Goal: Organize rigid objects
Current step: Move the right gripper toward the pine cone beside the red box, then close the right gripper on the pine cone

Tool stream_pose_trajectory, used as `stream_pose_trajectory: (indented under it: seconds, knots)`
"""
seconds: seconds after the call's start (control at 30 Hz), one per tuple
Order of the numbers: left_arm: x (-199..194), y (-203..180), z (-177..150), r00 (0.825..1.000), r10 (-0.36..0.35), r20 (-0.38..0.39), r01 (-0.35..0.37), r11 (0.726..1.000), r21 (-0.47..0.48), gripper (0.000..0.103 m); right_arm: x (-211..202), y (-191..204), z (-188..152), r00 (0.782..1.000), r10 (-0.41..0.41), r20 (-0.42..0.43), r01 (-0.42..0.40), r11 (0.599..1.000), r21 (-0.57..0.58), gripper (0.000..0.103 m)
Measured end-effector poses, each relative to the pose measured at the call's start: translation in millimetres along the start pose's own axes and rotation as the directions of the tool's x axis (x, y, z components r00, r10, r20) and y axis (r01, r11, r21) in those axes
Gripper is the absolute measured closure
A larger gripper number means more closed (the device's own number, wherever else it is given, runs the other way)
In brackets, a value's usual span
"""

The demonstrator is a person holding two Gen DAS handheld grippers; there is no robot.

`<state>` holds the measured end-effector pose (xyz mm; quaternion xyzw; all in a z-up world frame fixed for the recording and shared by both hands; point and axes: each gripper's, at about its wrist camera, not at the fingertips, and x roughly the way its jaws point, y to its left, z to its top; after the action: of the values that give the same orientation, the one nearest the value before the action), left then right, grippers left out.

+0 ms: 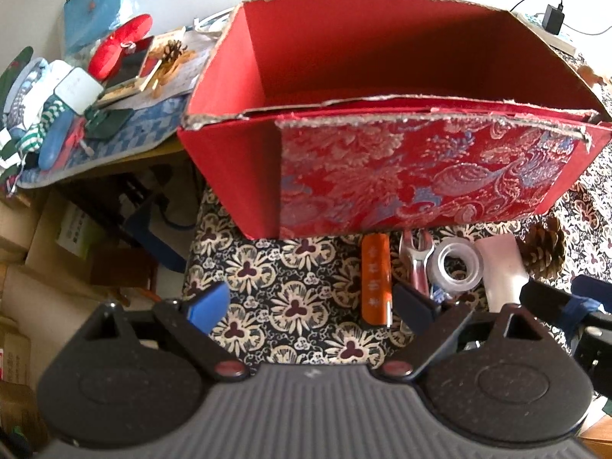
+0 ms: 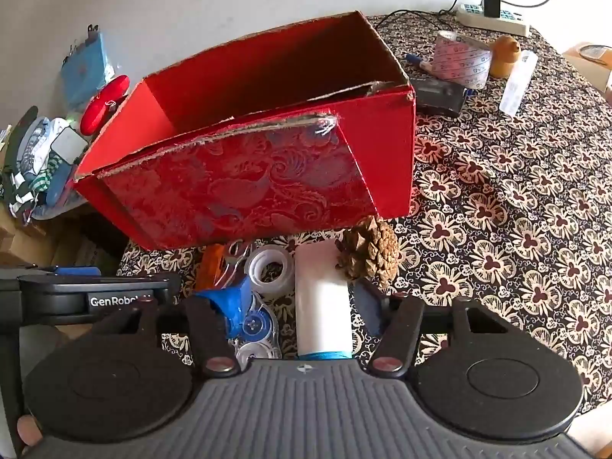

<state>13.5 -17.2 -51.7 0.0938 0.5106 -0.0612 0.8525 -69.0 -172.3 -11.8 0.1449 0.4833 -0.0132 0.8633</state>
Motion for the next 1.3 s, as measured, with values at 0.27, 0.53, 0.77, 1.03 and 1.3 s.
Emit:
stream_pose_trajectory:
  seconds: [0.27, 0.53, 0.77, 1.03, 1.3]
  knots:
    - [0, -10, -1, 1.0, -0.009, -0.004, 0.01, 1.0, 0.021, 0.011, -2, -9, -2, 1.0, -0.003, -0.011, 0.004, 0.999, 0.034, 0.071]
    - [1, -23, -5, 1.0, -0.024, -0.015, 0.025, 0.998, 0.058, 0.011, -7, -24, -9, 1.0, 0.01, -0.024, -0.008, 0.994, 0.113, 0.075]
    - [2, -30, -6, 0.999, -0.026, -0.025, 0.028, 0.997, 0.072, 0.011, -6, -32, -12, 0.998, 0.02, 0.056, -0.025, 0.995, 0.1, 0.077]
    - [1, -32, -5, 0.999, -0.02, -0.025, 0.021, 0.997, 0.07, 0.011, -2, -34, -11, 0.994, 0.031, 0.102, -0.041, 0.994, 0.098, 0.077]
    - [-3, -31, -2, 0.997, -0.08, 0.008, 0.079, 0.994, 0.072, 0.011, -1, -43, -3, 0.99, 0.086, 0.116, -0.1, 0.987, 0.127, 0.078]
